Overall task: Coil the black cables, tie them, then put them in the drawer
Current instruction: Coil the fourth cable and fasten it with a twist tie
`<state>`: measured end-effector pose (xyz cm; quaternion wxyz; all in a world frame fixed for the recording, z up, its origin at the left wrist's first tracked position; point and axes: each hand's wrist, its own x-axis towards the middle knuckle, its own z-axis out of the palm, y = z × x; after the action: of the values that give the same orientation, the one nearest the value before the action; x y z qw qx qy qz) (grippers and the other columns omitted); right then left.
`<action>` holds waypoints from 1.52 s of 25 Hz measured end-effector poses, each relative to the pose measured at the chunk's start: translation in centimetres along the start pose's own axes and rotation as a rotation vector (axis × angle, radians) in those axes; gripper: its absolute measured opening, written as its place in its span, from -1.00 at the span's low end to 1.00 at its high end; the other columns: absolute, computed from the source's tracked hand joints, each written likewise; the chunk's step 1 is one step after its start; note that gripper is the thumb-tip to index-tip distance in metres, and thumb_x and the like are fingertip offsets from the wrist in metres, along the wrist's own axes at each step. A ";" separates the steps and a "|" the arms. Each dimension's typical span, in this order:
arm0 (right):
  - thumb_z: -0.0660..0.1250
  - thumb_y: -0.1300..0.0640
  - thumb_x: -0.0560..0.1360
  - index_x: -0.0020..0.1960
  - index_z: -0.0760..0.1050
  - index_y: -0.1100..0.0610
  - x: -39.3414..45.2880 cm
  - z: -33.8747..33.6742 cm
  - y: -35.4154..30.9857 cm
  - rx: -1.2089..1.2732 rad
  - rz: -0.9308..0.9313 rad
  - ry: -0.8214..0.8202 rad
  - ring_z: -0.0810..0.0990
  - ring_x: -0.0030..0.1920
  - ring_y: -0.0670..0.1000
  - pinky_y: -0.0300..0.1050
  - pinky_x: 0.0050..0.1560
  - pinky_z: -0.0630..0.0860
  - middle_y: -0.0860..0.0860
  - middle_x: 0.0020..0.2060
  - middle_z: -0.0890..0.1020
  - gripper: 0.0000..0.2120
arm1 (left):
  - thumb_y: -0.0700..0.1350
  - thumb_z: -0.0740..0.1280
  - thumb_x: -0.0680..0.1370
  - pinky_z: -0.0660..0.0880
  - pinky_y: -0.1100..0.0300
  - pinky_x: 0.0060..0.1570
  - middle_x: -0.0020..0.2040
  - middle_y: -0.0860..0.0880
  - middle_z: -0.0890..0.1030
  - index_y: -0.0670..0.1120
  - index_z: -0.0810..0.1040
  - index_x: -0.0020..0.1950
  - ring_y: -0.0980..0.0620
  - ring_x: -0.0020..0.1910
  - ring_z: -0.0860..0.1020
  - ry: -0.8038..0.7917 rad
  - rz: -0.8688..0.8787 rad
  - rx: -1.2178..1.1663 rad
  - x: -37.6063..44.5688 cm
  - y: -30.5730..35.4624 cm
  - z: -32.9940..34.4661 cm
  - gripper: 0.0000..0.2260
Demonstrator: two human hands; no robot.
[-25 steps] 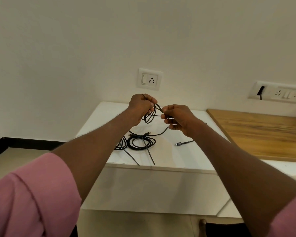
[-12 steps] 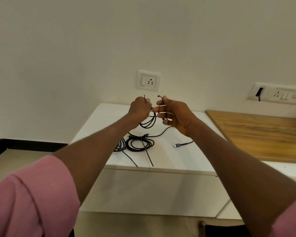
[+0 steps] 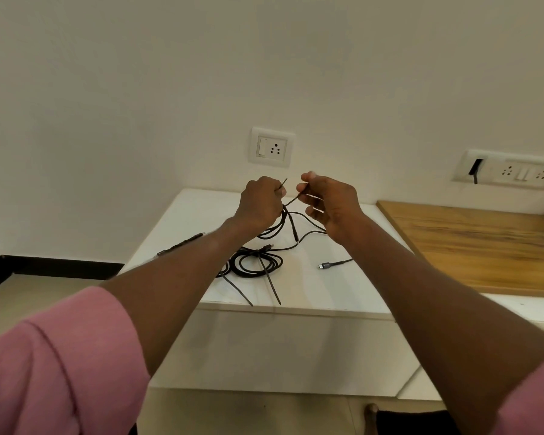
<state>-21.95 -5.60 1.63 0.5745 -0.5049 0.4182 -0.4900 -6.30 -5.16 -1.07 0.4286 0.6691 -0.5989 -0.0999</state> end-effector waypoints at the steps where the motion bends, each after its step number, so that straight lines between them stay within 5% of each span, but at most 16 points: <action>1: 0.37 -0.01 0.64 0.10 0.69 0.11 0.2 0.0 -0.1 0.068 0.025 0.015 0.70 -0.12 -0.02 -0.13 -0.13 0.52 -0.01 -0.16 0.75 -0.78 | -0.21 0.23 0.66 0.61 0.04 -0.10 -0.18 -0.07 0.66 -0.17 0.65 -0.06 -0.11 -0.20 0.70 0.003 0.006 -0.018 0.0 0.1 -0.1 -0.79; 4: 0.36 -0.01 0.65 0.07 0.68 0.10 0.4 -0.1 -0.2 0.169 0.057 0.051 0.70 -0.15 -0.02 -0.16 -0.18 0.50 -0.02 -0.20 0.73 -0.79 | -0.18 0.23 0.67 0.57 0.06 -0.16 -0.27 -0.01 0.59 -0.11 0.59 -0.14 -0.10 -0.26 0.67 0.013 0.044 -0.010 -0.2 0.1 -0.1 -0.77; 13: 0.50 0.10 0.54 0.14 0.67 0.15 0.0 -0.7 0.1 -0.090 0.020 -0.016 0.73 -0.11 -0.02 -0.11 -0.09 0.49 0.04 -0.13 0.77 -0.79 | -0.11 0.21 0.70 0.47 0.02 -0.19 -0.30 -0.08 0.58 -0.18 0.63 -0.03 -0.16 -0.22 0.58 0.007 0.182 0.123 -0.8 0.7 -0.2 -0.74; 20: 0.46 0.13 0.57 0.16 0.67 0.25 -0.1 -0.5 0.4 -0.143 -0.035 -0.045 0.71 -0.14 -0.03 -0.11 -0.08 0.51 0.05 -0.15 0.76 -0.76 | -0.17 0.15 0.67 0.34 0.07 -0.32 -0.34 -0.08 0.51 -0.05 0.43 -0.25 -0.17 -0.27 0.49 -0.011 0.195 0.180 -0.9 1.2 -0.1 -0.70; 27: 0.41 0.12 0.61 0.08 0.68 0.18 -0.4 -0.4 0.2 -0.211 -0.037 -0.044 0.70 -0.17 -0.04 -0.13 -0.12 0.49 0.01 -0.21 0.73 -0.85 | -0.17 0.17 0.68 0.46 -0.03 -0.23 -0.31 -0.10 0.55 -0.12 0.50 -0.20 -0.19 -0.25 0.55 -0.011 0.216 0.177 -0.9 1.2 -0.1 -0.73; 33: 0.37 0.11 0.64 -0.03 0.67 0.08 -0.7 -0.3 0.1 -0.208 -0.077 -0.034 0.68 -0.15 -0.04 -0.11 -0.10 0.47 0.00 -0.21 0.72 -0.87 | -0.10 0.21 0.70 0.37 0.08 -0.24 -0.27 -0.09 0.58 -0.09 0.59 -0.10 -0.15 -0.22 0.54 -0.004 0.195 0.173 -0.7 1.1 -0.1 -0.75; 38: 0.38 0.10 0.64 0.01 0.67 0.09 -0.7 -0.3 0.0 -0.219 -0.079 -0.030 0.67 -0.16 -0.04 -0.12 -0.13 0.45 0.00 -0.23 0.72 -0.88 | -0.12 0.21 0.70 0.33 0.09 -0.27 -0.31 -0.05 0.52 -0.02 0.46 -0.20 -0.15 -0.24 0.52 -0.008 0.196 0.193 -0.6 1.0 -0.2 -0.73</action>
<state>-22.32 -4.98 1.56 0.5023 -0.5881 0.4403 -0.4560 -7.11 -4.43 -0.49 0.3674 0.6449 -0.6701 -0.0021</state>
